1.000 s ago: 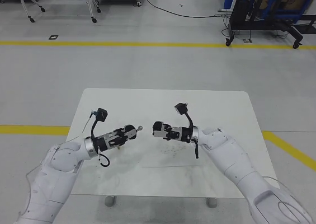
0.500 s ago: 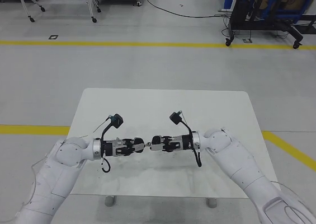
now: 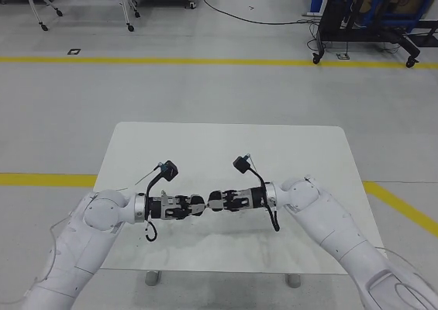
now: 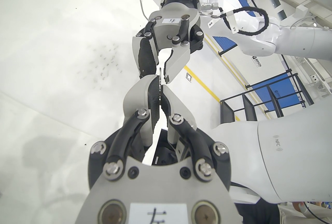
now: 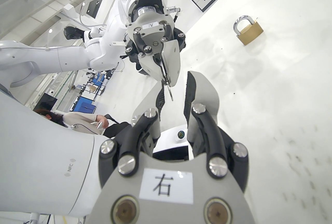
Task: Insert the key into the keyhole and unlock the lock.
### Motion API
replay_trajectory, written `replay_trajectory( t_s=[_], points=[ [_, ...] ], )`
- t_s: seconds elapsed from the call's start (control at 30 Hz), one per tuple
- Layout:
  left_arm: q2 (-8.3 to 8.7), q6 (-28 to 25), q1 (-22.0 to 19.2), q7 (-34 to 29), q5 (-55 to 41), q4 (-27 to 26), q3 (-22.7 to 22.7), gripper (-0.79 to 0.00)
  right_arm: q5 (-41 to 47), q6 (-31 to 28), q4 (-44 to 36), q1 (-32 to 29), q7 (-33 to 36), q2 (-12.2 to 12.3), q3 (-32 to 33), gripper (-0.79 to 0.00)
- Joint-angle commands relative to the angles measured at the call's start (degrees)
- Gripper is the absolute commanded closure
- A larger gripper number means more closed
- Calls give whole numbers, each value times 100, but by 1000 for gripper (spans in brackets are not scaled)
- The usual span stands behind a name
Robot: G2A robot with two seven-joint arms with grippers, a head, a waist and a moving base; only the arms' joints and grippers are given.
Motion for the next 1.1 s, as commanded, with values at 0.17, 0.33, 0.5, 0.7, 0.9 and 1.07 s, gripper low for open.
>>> replay_trajectory(
  t_s=[0.17, 0.33, 0.5, 0.7, 0.9, 1.07],
  points=[
    [32, -34, -23, 67, 4, 30, 35, 0, 126, -27, 49, 56, -27, 26, -147, 0],
    [55, -26, -24, 117, -125, 35, 44, -785, 336, -90, 73, 78, -90, 51, -248, 0],
    [109, -111, 46, 467, -457, 106, -243, -785, 382, -342, 194, 86, -342, 121, -193, 0],
    [278, 475, 436, 958, 1156, -583, -879, -785, 446, -831, 306, -86, -833, 294, 222, 0],
    [416, 2420, 1433, 1481, 4136, -2193, -1325, -785, 572, -1012, 316, -264, -1251, 402, 623, 0],
    [425, 3137, 1730, 1326, 4908, -2529, -1218, -785, 572, -1012, 316, -264, -1251, 402, 623, 0]
  ],
)
